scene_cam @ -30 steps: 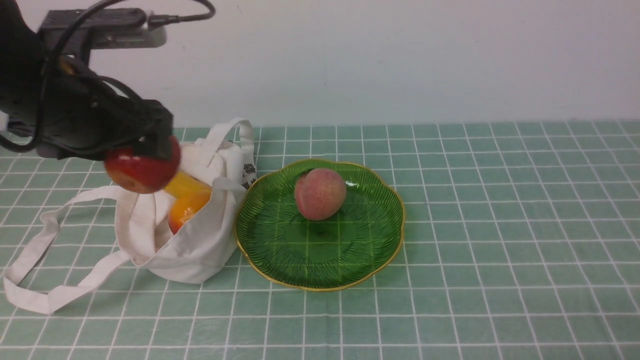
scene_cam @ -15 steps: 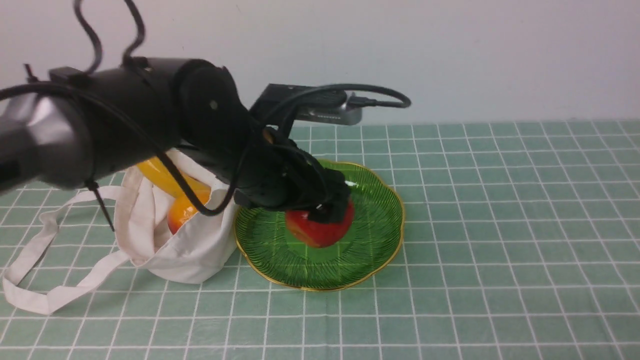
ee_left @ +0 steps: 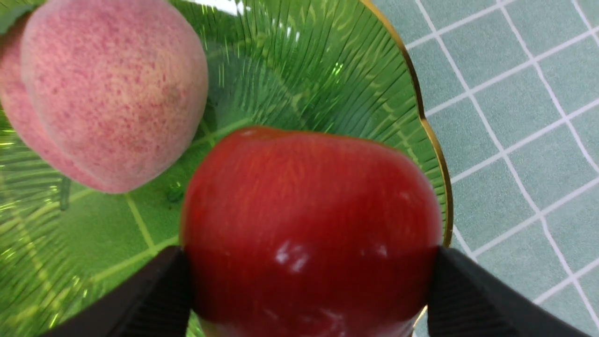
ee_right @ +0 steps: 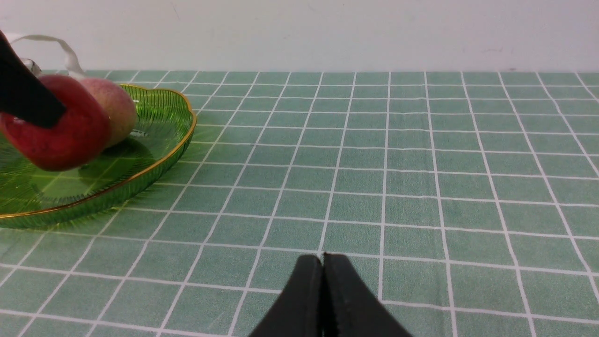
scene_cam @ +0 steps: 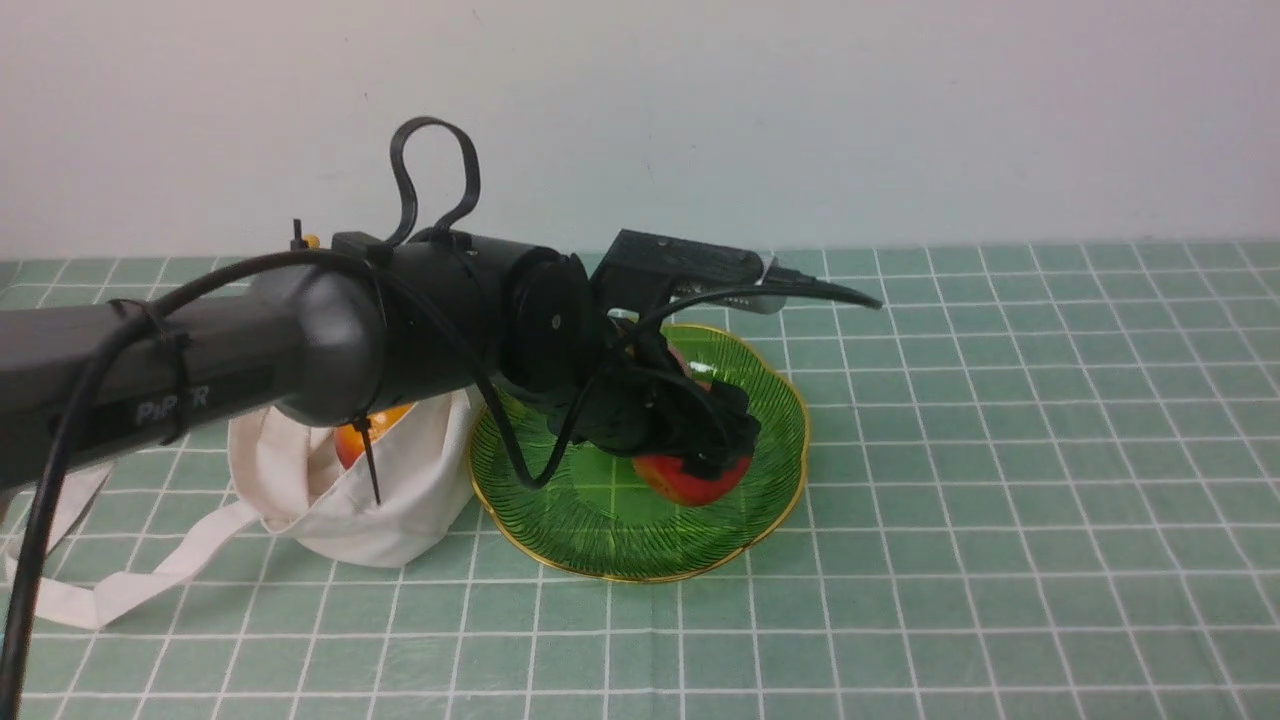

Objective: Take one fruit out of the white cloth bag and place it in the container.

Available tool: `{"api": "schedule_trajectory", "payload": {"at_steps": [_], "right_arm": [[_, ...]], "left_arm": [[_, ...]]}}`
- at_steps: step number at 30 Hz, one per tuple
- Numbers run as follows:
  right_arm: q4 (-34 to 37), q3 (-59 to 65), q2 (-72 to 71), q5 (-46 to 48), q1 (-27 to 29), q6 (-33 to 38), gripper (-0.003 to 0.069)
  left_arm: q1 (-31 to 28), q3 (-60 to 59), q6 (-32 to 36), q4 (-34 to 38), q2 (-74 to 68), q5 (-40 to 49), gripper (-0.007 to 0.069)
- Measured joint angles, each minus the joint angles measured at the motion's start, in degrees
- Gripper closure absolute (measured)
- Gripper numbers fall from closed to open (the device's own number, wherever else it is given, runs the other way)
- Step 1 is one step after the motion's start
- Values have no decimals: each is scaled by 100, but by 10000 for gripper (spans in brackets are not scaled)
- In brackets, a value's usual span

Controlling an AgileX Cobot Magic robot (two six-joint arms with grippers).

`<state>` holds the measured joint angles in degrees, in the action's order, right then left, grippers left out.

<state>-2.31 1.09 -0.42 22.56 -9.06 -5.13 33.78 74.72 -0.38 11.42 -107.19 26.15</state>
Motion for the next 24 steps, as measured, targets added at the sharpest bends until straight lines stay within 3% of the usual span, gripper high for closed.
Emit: {"api": "schedule_trajectory", "payload": {"at_steps": [7,19,22,24], "right_arm": [[0,0,0,0,0,0,674],[0,0,0,0,0,0,674],[0,0,0,0,0,0,674],[0,0,0,0,0,0,674]], "left_arm": [[0,0,0,0,0,55,-55],[-7,116,0,-43,33,366,-57],[-112,482,0,-187,165,865,-1],[-249,909,-25,-264,332,1406,106]]}}
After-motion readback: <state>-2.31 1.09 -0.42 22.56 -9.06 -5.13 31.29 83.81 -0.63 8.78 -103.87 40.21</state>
